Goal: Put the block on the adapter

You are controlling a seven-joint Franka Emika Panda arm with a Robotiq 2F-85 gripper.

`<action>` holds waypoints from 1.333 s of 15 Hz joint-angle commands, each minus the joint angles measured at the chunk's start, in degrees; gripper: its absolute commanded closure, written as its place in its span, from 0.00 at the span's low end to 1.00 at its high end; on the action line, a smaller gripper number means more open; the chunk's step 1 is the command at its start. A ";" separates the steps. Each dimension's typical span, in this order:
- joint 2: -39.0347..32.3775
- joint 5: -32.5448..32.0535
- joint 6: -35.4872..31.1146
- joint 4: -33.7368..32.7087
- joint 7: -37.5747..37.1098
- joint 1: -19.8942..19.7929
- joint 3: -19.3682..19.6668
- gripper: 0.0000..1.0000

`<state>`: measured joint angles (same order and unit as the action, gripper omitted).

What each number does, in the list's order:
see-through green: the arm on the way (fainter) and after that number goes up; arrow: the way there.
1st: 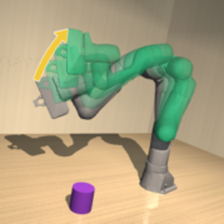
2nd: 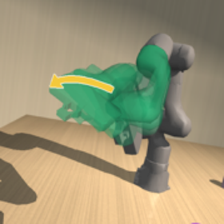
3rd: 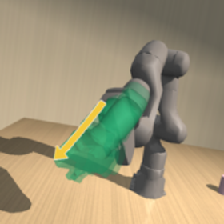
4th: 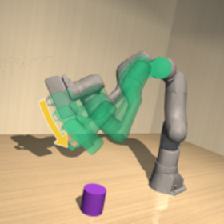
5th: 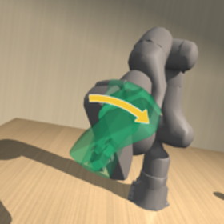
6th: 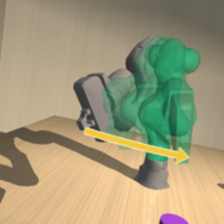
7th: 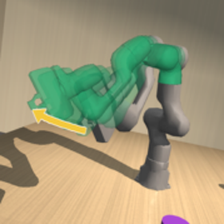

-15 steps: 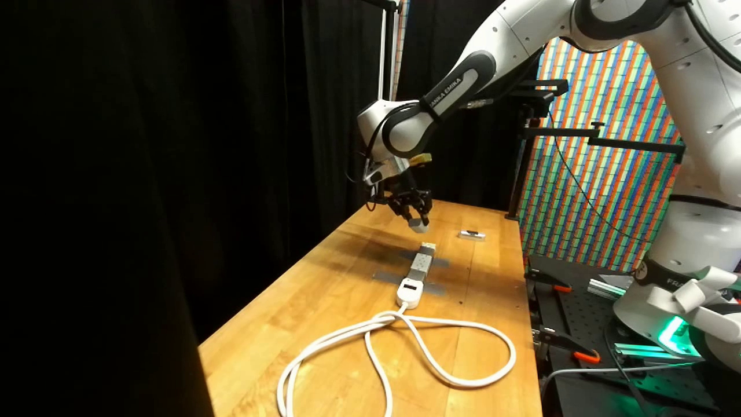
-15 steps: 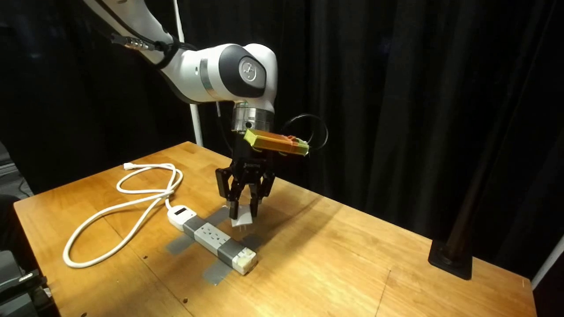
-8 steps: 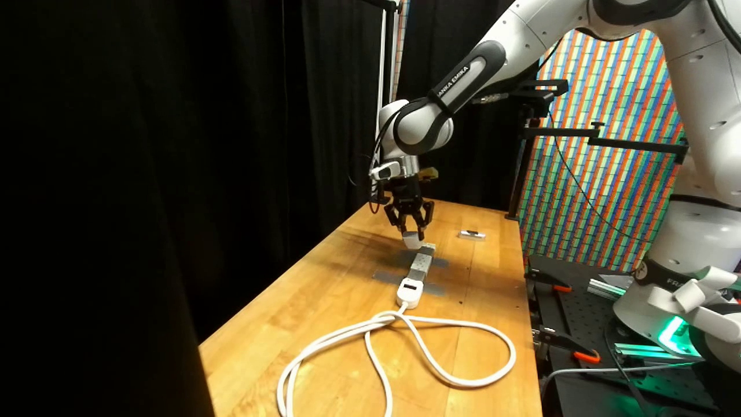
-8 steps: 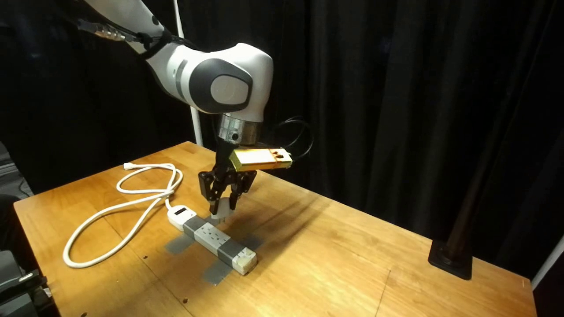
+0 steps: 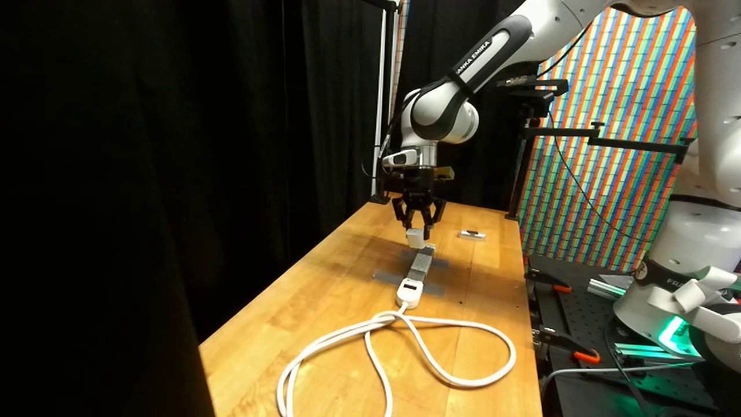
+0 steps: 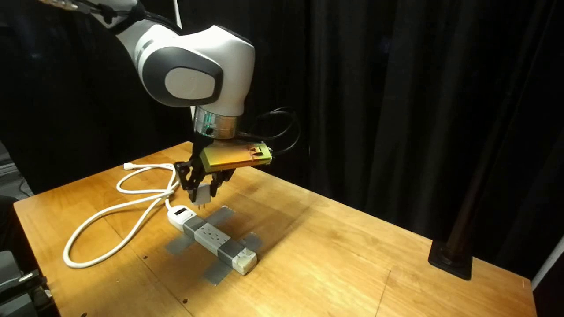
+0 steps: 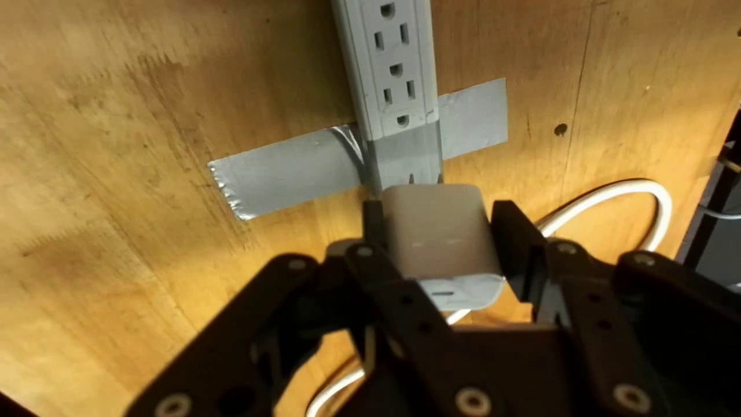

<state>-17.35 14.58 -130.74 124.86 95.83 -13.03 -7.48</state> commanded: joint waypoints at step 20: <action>-8.26 12.57 3.15 -7.55 14.73 -1.36 4.47 0.77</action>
<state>-23.28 25.18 -125.22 118.77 109.93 -14.40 -3.12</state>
